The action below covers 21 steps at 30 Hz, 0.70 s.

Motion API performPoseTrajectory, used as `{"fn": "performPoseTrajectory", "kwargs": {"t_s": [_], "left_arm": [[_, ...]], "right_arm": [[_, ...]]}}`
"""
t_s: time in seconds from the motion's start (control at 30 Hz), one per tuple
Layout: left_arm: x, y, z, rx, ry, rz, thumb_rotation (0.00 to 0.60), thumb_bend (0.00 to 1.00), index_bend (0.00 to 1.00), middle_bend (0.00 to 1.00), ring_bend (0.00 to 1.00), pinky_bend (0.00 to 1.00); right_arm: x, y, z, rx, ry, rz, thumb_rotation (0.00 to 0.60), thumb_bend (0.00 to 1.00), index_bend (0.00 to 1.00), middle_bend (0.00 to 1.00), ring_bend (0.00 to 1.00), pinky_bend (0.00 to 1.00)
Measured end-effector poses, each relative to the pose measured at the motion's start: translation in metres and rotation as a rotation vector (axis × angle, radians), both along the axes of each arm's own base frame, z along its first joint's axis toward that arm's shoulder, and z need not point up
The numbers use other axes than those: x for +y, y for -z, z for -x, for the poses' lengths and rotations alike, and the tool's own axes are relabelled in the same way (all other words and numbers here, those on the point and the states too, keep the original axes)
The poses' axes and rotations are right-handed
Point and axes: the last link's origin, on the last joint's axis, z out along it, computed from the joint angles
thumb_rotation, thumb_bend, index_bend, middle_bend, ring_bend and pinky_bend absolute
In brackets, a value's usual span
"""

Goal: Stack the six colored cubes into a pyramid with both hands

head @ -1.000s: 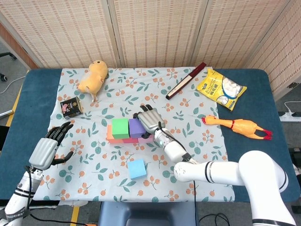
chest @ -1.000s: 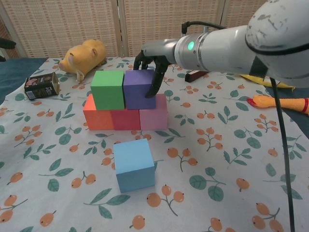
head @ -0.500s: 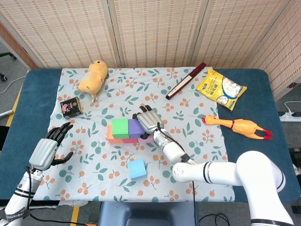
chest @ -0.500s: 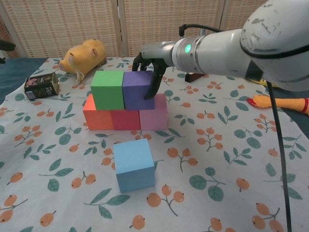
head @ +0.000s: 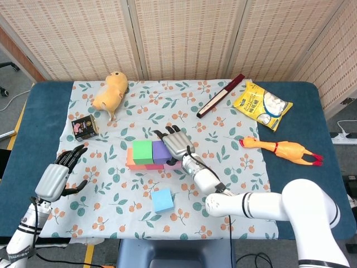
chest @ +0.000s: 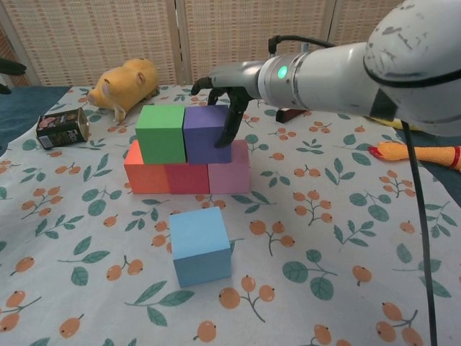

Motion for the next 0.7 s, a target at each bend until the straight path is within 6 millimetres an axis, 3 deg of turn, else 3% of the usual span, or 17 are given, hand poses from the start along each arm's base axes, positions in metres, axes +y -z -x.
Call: {"fn": "performPoseTrajectory", "kwargs": {"t_s": [0.3, 0.5, 0.7], "left_arm": [[0.017, 0.001, -0.01, 0.022, 0.025, 0.031, 0.6, 0.31, 0.02, 0.06, 0.15, 0.14], [0.036, 0.002, -0.015, 0.032, 0.015, 0.08, 0.6, 0.32, 0.07, 0.13, 0.18, 0.16], [0.054, 0.006, -0.011, 0.076, -0.037, 0.154, 0.6, 0.39, 0.1, 0.12, 0.14, 0.15]], "right_arm": [[0.005, -0.016, 0.003, -0.021, 0.001, 0.005, 0.6, 0.12, 0.0, 0.16, 0.0, 0.0], [0.009, -0.057, 0.011, -0.107, 0.024, 0.031, 0.6, 0.12, 0.0, 0.16, 0.0, 0.0], [0.016, -0.104, 0.035, -0.189, 0.057, 0.061, 0.6, 0.17, 0.0, 0.18, 0.0, 0.0]]}}
